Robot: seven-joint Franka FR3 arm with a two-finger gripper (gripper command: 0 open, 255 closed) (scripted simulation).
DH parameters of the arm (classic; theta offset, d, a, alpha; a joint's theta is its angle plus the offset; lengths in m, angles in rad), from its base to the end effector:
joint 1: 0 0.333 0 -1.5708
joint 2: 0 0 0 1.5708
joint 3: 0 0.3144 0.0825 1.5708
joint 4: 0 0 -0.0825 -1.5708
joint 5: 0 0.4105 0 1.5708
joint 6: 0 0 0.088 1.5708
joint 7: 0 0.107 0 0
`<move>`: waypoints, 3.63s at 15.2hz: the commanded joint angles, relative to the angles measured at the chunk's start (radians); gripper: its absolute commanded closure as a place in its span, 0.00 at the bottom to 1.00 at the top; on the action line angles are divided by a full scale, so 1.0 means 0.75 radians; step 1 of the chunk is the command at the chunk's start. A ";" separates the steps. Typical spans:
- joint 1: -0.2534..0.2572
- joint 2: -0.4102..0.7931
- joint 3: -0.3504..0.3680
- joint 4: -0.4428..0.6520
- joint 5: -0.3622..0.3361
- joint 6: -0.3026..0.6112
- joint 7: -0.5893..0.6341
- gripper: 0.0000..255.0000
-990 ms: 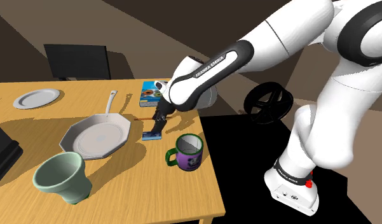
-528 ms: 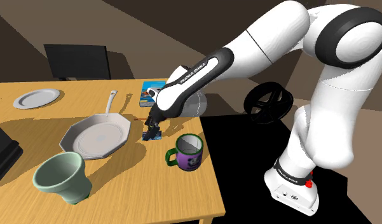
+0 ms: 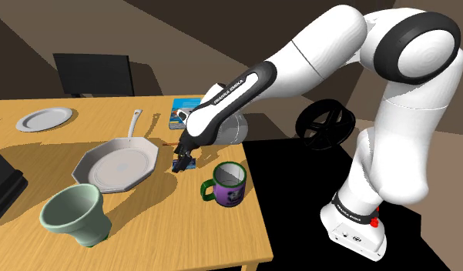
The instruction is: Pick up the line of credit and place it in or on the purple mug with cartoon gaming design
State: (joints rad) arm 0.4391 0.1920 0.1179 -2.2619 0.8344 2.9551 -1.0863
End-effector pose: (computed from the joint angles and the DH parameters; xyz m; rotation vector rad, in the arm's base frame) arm 0.5160 0.2627 0.2953 -2.5550 -1.1547 -0.7701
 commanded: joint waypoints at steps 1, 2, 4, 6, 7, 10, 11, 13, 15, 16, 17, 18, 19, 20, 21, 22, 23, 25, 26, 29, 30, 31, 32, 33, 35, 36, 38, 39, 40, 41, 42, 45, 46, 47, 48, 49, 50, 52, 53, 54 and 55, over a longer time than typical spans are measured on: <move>0.000 0.000 0.000 0.000 0.000 0.000 0.000 0.00; 0.000 0.000 0.000 0.000 0.000 0.000 0.000 1.00; 0.000 0.000 0.000 0.000 0.000 0.000 0.000 1.00; 0.000 0.000 0.000 0.000 0.000 0.000 0.000 1.00; 0.000 0.000 0.000 0.000 0.000 0.000 0.000 1.00; 0.000 0.000 0.000 0.000 0.000 0.000 0.000 1.00; 0.000 0.000 0.000 0.000 0.000 0.000 0.000 1.00; 0.014 -0.030 -0.023 -0.004 -0.056 -0.025 0.055 1.00; 0.027 -0.059 -0.044 -0.007 -0.109 -0.050 0.108 1.00; 0.032 -0.073 -0.053 -0.008 -0.135 -0.063 0.134 1.00; 0.035 -0.087 -0.061 -0.008 -0.161 -0.076 0.159 1.00; 0.039 -0.100 -0.068 -0.007 -0.186 -0.089 0.183 1.00; 0.042 -0.113 -0.075 -0.007 -0.210 -0.102 0.206 1.00; 0.044 -0.127 -0.081 -0.005 -0.234 -0.116 0.229 1.00; 0.046 -0.139 -0.087 -0.004 -0.257 -0.129 0.251 1.00; 0.047 -0.152 -0.092 -0.001 -0.279 -0.143 0.272 1.00; 0.048 -0.164 -0.097 0.001 -0.301 -0.157 0.293 1.00; 0.049 -0.188 -0.104 0.008 -0.341 -0.186 0.332 1.00; 0.049 -0.200 -0.108 0.012 -0.360 -0.200 0.350 1.00; 0.047 -0.233 -0.115 0.026 -0.413 -0.245 0.402 1.00; 0.046 -0.243 -0.117 0.031 -0.429 -0.260 0.417 1.00; 0.045 -0.253 -0.118 0.037 -0.445 -0.275 0.433 1.00; 0.044 -0.263 -0.120 0.044 -0.460 -0.291 0.447 1.00; 0.042 -0.273 -0.120 0.050 -0.474 -0.306 0.461 1.00; 0.039 -0.291 -0.122 0.065 -0.501 -0.337 0.488 1.00; 0.037 -0.300 -0.123 0.073 -0.514 -0.353 0.500 1.00; 0.034 -0.317 -0.124 0.089 -0.537 -0.385 0.524 1.00; 0.032 -0.325 -0.125 0.098 -0.548 -0.401 0.536 1.00; 0.031 -0.333 -0.125 0.107 -0.559 -0.417 0.546 1.00; 0.029 -0.340 -0.126 0.117 -0.569 -0.433 0.557 1.00; 0.027 -0.347 -0.126 0.126 -0.578 -0.450 0.567 1.00; 0.031 -0.404 -0.117 0.090 -0.599 -0.464 0.600 1.00; 0.036 -0.451 -0.106 0.040 -0.606 -0.457 0.620 1.00; 0.041 -0.498 -0.095 -0.008 -0.613 -0.452 0.641 1.00; 0.045 -0.545 -0.082 -0.055 -0.620 -0.448 0.663 1.00; 0.049 -0.592 -0.068 -0.100 -0.626 -0.446 0.686 1.00; 0.052 -0.640 -0.054 -0.144 -0.631 -0.446 0.708 1.00; 0.058 -0.736 -0.022 -0.228 -0.640 -0.450 0.755 1.00; 0.061 -0.784 -0.006 -0.267 -0.642 -0.455 0.779 1.00; 0.065 -0.833 0.011 -0.306 -0.644 -0.461 0.803 1.00; 0.069 -0.883 0.029 -0.343 -0.645 -0.469 0.827 1.00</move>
State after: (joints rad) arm 0.4883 -0.4360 0.1270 -2.4921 0.3519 2.6068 -0.4845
